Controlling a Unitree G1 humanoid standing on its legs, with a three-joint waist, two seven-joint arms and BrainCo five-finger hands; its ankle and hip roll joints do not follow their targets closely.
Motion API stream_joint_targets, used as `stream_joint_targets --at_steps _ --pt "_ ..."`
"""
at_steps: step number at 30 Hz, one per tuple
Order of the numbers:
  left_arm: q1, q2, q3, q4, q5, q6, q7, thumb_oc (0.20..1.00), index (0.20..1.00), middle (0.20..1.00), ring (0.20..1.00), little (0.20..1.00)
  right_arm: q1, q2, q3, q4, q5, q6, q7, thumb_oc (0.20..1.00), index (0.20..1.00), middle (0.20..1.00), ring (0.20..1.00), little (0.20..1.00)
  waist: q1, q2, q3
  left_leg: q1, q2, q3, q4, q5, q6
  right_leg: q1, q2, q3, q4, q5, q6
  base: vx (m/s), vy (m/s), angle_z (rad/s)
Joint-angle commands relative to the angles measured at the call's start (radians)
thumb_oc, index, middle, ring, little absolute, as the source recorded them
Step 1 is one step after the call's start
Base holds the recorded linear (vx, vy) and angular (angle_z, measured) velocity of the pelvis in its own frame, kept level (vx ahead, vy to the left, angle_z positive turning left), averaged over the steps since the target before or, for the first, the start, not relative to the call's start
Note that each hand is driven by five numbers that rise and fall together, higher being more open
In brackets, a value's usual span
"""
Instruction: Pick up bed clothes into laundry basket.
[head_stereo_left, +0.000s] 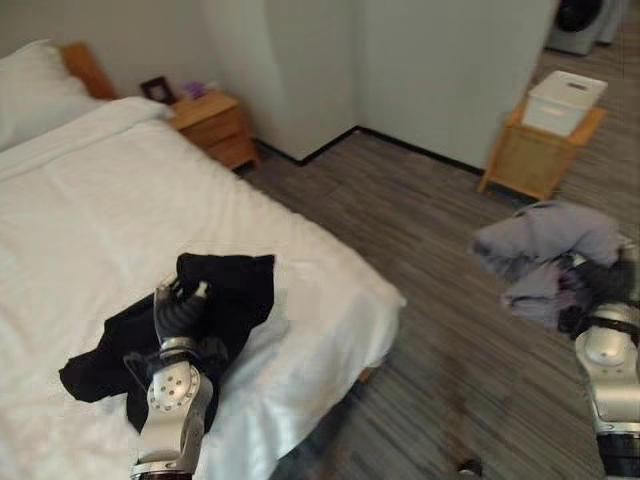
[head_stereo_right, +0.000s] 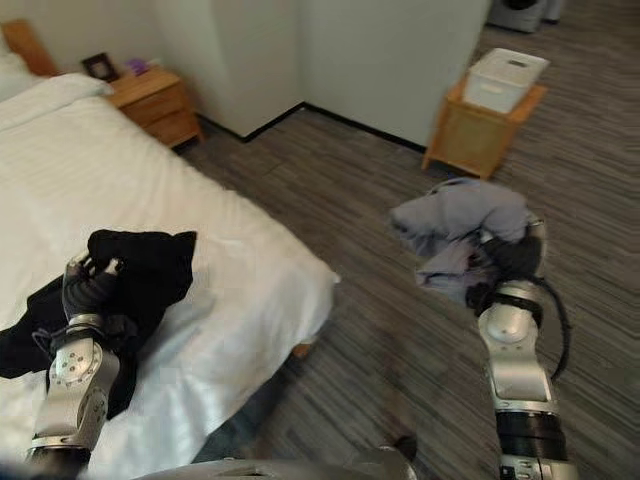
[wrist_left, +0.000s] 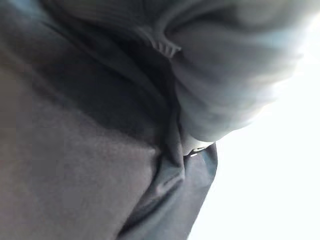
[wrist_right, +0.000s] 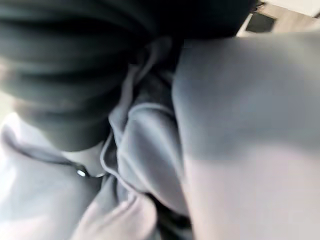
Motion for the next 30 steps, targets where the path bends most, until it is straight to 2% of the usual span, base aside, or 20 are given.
stream_joint_targets --at_steps 1,3,4,5,7,8,9,10,11,12,13,16,20,22,23,24,25,26,28,30 --pt "-0.091 0.099 0.047 -0.107 0.113 -0.097 0.030 0.200 0.200 0.200 0.200 0.200 -0.121 -0.086 -0.049 -0.062 -0.033 -0.082 -0.005 0.200 0.200 0.200 0.200 0.200 -0.012 -0.036 -0.024 -0.051 0.038 -0.091 0.056 0.016 -0.068 0.079 -0.008 0.039 -0.171 -0.006 0.081 0.03 -0.308 -1.25" --pt "-0.109 0.113 0.058 -0.120 0.135 -0.095 0.062 0.200 0.200 0.200 0.200 0.200 -0.144 -0.117 -0.003 -0.048 -0.029 -0.092 0.002 0.200 0.200 0.200 0.200 0.200 0.008 -0.012 -0.004 -0.101 0.098 -0.155 0.211 0.138 -0.099 0.089 0.064 0.085 -0.206 -0.032 0.046 0.03 -0.285 -1.36" --pt "-0.115 0.113 0.063 -0.124 0.146 -0.096 0.075 0.200 0.200 0.200 0.200 0.200 -0.155 -0.134 0.013 -0.048 -0.030 -0.096 0.008 0.200 0.200 0.200 0.200 0.200 0.022 -0.004 0.014 -0.137 0.119 -0.211 0.265 0.201 -0.091 0.079 0.090 0.097 -0.208 -0.038 0.016 0.02 -0.250 -2.23" --pt "-0.108 0.112 0.067 -0.132 0.154 -0.096 0.081 0.200 0.200 0.200 0.200 0.200 -0.152 -0.149 0.021 -0.051 -0.035 -0.095 0.017 0.200 0.200 0.200 0.200 0.200 0.034 -0.010 0.015 -0.181 0.100 -0.307 0.308 0.178 -0.066 0.078 0.102 0.122 -0.212 -0.052 0.005 0.05 -0.259 -2.45" --pt "-0.069 0.093 0.084 -0.152 0.153 -0.103 0.096 0.200 0.200 0.200 0.200 0.200 -0.138 -0.190 0.039 -0.065 -0.057 -0.098 0.039 0.200 0.200 0.200 0.200 0.200 0.078 -0.024 0.031 -0.248 0.002 -0.501 0.339 0.133 -0.026 0.090 0.125 0.210 -0.218 -0.070 0.001 0.22 -0.192 -1.25" --pt "-0.056 0.082 0.096 -0.157 0.146 -0.107 0.099 0.200 0.200 0.200 0.200 0.200 -0.137 -0.197 0.043 -0.070 -0.059 -0.098 0.046 0.200 0.200 0.200 0.200 0.200 0.091 -0.020 0.035 -0.256 -0.022 -0.560 0.341 0.128 -0.023 0.097 0.139 0.248 -0.216 -0.082 0.001 0.29 -0.106 -1.42" --pt "-0.038 0.065 0.102 -0.158 0.124 -0.114 0.103 0.200 0.200 0.200 0.200 0.200 -0.143 -0.208 0.059 -0.071 -0.061 -0.100 0.053 0.200 0.200 0.200 0.200 0.200 0.120 -0.022 0.039 -0.275 -0.071 -0.626 0.325 0.113 -0.010 0.098 0.145 0.293 -0.219 -0.084 0.000 0.43 -0.094 -1.62" --pt "-0.019 0.046 0.118 -0.166 0.094 -0.123 0.093 0.200 0.200 0.200 0.200 0.200 -0.152 -0.217 0.077 -0.077 -0.062 -0.101 0.070 0.200 0.200 0.200 0.200 0.200 0.148 -0.010 0.042 -0.294 -0.151 -0.701 0.272 0.068 0.006 0.116 0.177 0.363 -0.221 -0.106 -0.005 0.43 -0.097 -1.67" --pt "-0.002 0.033 0.128 -0.175 0.088 -0.124 0.090 0.200 0.200 0.200 0.200 0.200 -0.159 -0.219 0.088 -0.075 -0.062 -0.104 0.078 0.200 0.200 0.200 0.200 0.200 0.160 -0.003 0.040 -0.297 -0.188 -0.716 0.221 0.054 0.011 0.120 0.186 0.398 -0.225 -0.108 -0.006 0.46 -0.096 -1.47" --pt "0.016 0.018 0.129 -0.178 0.089 -0.125 0.090 0.200 0.200 0.200 0.200 0.200 -0.165 -0.215 0.103 -0.067 -0.059 -0.108 0.084 0.200 0.200 0.200 0.200 0.200 0.175 0.010 0.043 -0.314 -0.248 -0.716 0.142 0.009 0.020 0.131 0.200 0.430 -0.226 -0.116 -0.007 0.34 -0.088 -1.94" --pt "0.025 0.008 0.128 -0.180 0.087 -0.124 0.087 0.200 0.200 0.200 0.200 0.200 -0.165 -0.214 0.108 -0.062 -0.061 -0.108 0.085 0.200 0.200 0.200 0.200 0.200 0.182 0.017 0.046 -0.332 -0.274 -0.695 0.114 0.009 0.027 0.142 0.208 0.441 -0.226 -0.124 -0.009 0.33 -0.121 -1.63" --pt "0.034 -0.002 0.114 -0.169 0.086 -0.119 0.076 0.200 0.200 0.200 0.200 0.200 -0.163 -0.196 0.124 -0.051 -0.072 -0.107 0.085 0.200 0.200 0.200 0.200 0.200 0.205 0.044 0.056 -0.428 -0.346 -0.569 0.066 0.087 0.035 0.198 0.260 0.448 -0.226 -0.162 -0.022 0.26 -0.130 -0.95" --pt "0.030 -0.001 0.095 -0.144 0.064 -0.114 0.070 0.200 0.200 0.200 0.200 0.200 -0.182 -0.172 0.129 -0.049 -0.084 -0.090 0.070 0.200 0.200 0.200 0.200 0.200 0.236 0.061 0.052 -0.500 -0.354 -0.360 0.031 0.152 0.051 0.286 0.329 0.476 -0.226 -0.230 -0.043 0.36 -0.101 -0.69" --pt "0.051 0.004 0.099 -0.138 0.057 -0.110 0.064 0.200 0.200 0.200 0.200 0.200 -0.188 -0.159 0.141 -0.042 -0.085 -0.081 0.075 0.200 0.200 0.200 0.200 0.200 0.253 0.050 0.043 -0.506 -0.343 -0.283 0.037 0.152 0.073 0.325 0.340 0.492 -0.226 -0.248 -0.046 0.48 -0.008 0.61" --pt "0.077 0.002 0.104 -0.134 0.053 -0.102 0.056 0.200 0.200 0.200 0.200 0.200 -0.192 -0.152 0.160 -0.034 -0.087 -0.077 0.092 0.200 0.200 0.200 0.200 0.200 0.265 0.041 0.028 -0.483 -0.339 -0.270 0.003 0.128 0.111 0.341 0.341 0.490 -0.226 -0.258 -0.045 0.74 0.046 -0.08" --pt "0.120 -0.004 0.109 -0.129 0.048 -0.093 0.040 0.200 0.200 0.200 0.200 0.200 -0.170 -0.120 0.178 -0.030 -0.120 -0.070 0.112 0.200 0.200 0.200 0.200 0.200 0.289 -0.001 0.008 -0.445 -0.390 -0.335 -0.047 0.121 0.156 0.360 0.322 0.499 -0.205 -0.272 -0.038 0.56 0.050 -0.19" --pt "0.122 -0.003 0.109 -0.130 0.047 -0.093 0.040 0.200 0.200 0.200 0.200 0.200 -0.169 -0.118 0.178 -0.031 -0.121 -0.070 0.113 0.200 0.200 0.200 0.200 0.200 0.291 -0.001 0.005 -0.448 -0.386 -0.333 -0.047 0.126 0.155 0.356 0.324 0.502 -0.205 -0.269 -0.039 0.54 0.013 -0.19" --pt "0.136 0.002 0.113 -0.126 0.042 -0.084 0.031 0.200 0.200 0.200 0.200 0.200 -0.158 -0.105 0.184 -0.020 -0.139 -0.069 0.117 0.200 0.200 0.200 0.200 0.200 0.305 -0.034 -0.004 -0.437 -0.393 -0.358 -0.056 0.119 0.160 0.349 0.312 0.495 -0.162 -0.264 -0.023 0.32 -0.046 -0.22" --pt "0.148 0.017 0.109 -0.111 0.031 -0.070 0.014 0.200 0.200 0.200 0.200 0.200 -0.142 -0.099 0.185 -0.002 -0.171 -0.056 0.131 0.200 0.200 0.200 0.200 0.200 0.323 -0.087 0.000 -0.412 -0.404 -0.372 -0.058 0.093 0.177 0.317 0.274 0.473 -0.027 -0.213 0.049 0.41 -0.050 -0.16" --pt "0.147 0.026 0.088 -0.091 0.025 -0.053 0.001 0.200 0.200 0.200 0.200 0.200 -0.132 -0.089 0.171 -0.005 -0.180 -0.048 0.141 0.200 0.200 0.200 0.200 0.200 0.305 -0.108 0.013 -0.365 -0.414 -0.421 -0.068 0.065 0.194 0.216 0.246 0.480 0.204 -0.058 0.147 0.36 -0.026 0.02"
